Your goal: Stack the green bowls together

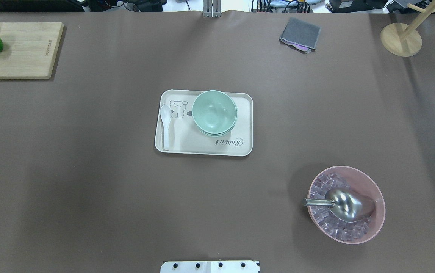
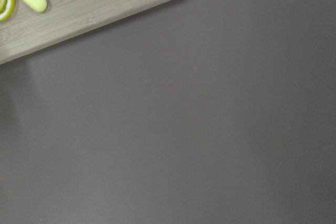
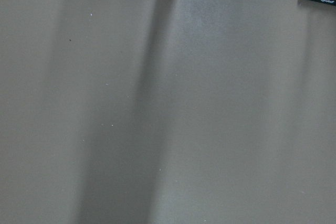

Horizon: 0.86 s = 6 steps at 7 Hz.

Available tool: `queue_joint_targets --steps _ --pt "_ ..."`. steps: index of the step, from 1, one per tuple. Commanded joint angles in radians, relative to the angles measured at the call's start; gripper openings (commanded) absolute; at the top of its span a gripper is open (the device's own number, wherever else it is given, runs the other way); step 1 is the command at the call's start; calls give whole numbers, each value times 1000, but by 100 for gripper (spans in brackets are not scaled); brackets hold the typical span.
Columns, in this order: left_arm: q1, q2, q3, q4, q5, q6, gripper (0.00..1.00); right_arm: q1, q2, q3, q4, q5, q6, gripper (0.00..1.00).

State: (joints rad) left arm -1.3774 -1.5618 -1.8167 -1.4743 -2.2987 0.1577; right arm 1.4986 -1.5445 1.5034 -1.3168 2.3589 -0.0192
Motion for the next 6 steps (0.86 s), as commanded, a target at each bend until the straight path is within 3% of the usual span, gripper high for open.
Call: queue_joint_targets --steps 1,3,6 --pt "-107 34 129 -41 -39 141 99 41 7 1 -79 5 -107 100" --pt "-138 61 154 -86 -41 141 99 34 14 17 -111 -3 -117 100" --pt "-169 83 146 -84 -130 128 99 12 61 26 -200 -9 -108 100"
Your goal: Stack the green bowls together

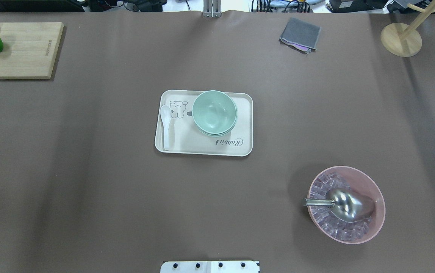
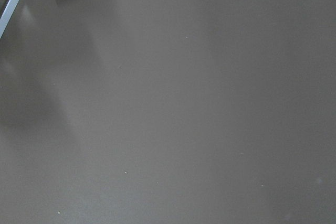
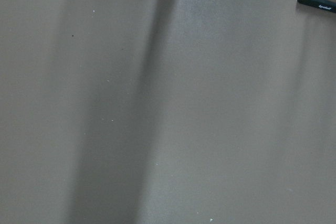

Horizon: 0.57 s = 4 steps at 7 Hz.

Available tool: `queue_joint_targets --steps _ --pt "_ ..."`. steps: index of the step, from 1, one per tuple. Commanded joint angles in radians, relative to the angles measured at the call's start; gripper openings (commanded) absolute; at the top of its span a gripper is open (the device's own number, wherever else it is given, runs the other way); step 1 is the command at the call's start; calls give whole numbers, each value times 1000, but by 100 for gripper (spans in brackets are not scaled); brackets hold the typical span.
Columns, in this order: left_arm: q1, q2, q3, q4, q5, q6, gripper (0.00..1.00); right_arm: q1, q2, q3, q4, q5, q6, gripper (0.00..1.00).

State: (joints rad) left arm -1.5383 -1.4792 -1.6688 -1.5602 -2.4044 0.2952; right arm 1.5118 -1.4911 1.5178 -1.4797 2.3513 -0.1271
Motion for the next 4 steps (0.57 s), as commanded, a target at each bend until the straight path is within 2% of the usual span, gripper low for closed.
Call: queue_joint_targets --steps 1,4 --pt "-14 -9 -2 5 -21 -17 99 -1 9 13 -37 -3 0 100" --pt "-17 3 -60 8 -7 -114 99 -1 3 13 -37 -3 0 100"
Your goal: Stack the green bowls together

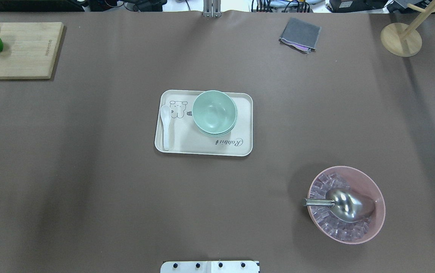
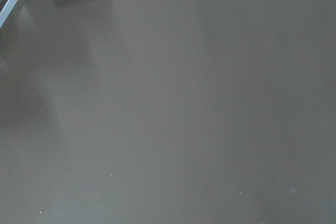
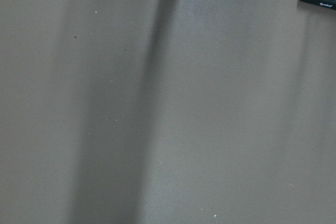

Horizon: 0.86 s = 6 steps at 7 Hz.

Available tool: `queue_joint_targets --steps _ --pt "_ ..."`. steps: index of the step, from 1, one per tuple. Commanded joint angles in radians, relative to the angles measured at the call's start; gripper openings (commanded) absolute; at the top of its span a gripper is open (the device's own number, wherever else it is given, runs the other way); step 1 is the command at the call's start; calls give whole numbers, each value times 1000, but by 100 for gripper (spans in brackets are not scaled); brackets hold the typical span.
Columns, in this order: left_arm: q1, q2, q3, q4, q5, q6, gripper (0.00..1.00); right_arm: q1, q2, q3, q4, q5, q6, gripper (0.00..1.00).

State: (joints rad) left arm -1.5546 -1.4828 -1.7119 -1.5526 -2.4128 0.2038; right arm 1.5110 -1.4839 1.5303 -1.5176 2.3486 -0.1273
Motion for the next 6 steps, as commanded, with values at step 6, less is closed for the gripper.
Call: queue_joint_targets --steps 6 --pt "-1 39 -71 -3 -12 -20 99 0 -9 11 -1 3 2 100"
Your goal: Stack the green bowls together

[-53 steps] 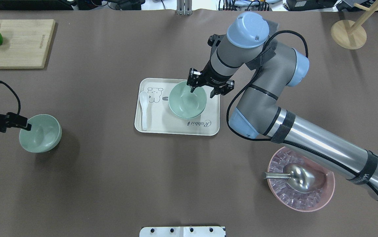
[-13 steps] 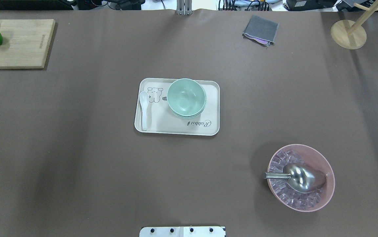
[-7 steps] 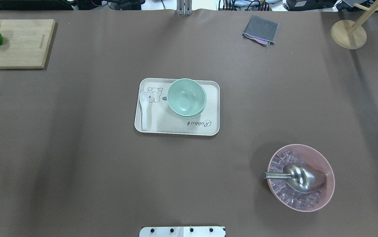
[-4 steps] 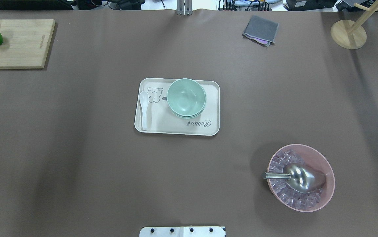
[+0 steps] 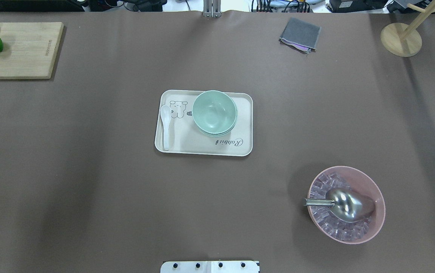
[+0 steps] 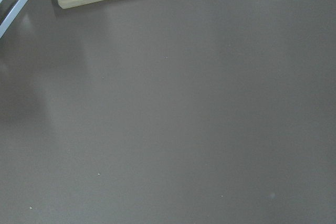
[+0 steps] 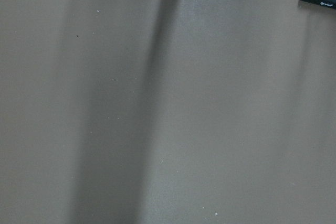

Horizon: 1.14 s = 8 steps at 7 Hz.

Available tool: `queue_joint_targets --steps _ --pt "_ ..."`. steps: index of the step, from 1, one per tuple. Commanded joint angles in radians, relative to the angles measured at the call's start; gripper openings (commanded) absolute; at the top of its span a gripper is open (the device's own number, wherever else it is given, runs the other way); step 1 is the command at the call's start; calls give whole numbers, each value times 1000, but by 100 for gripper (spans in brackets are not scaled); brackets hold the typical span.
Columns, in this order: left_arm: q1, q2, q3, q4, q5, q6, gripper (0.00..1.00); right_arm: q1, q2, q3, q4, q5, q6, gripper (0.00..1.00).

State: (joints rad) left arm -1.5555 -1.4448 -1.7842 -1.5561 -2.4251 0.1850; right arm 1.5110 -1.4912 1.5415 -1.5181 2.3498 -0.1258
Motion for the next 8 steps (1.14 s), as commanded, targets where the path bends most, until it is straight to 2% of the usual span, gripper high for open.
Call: queue_joint_targets --steps 1,8 --pt "0 15 -4 -4 -2 -1 99 0 -1 0 0 0 0 100" --pt "3 15 2 -39 0 4 99 -2 -4 0 0 11 2 100"
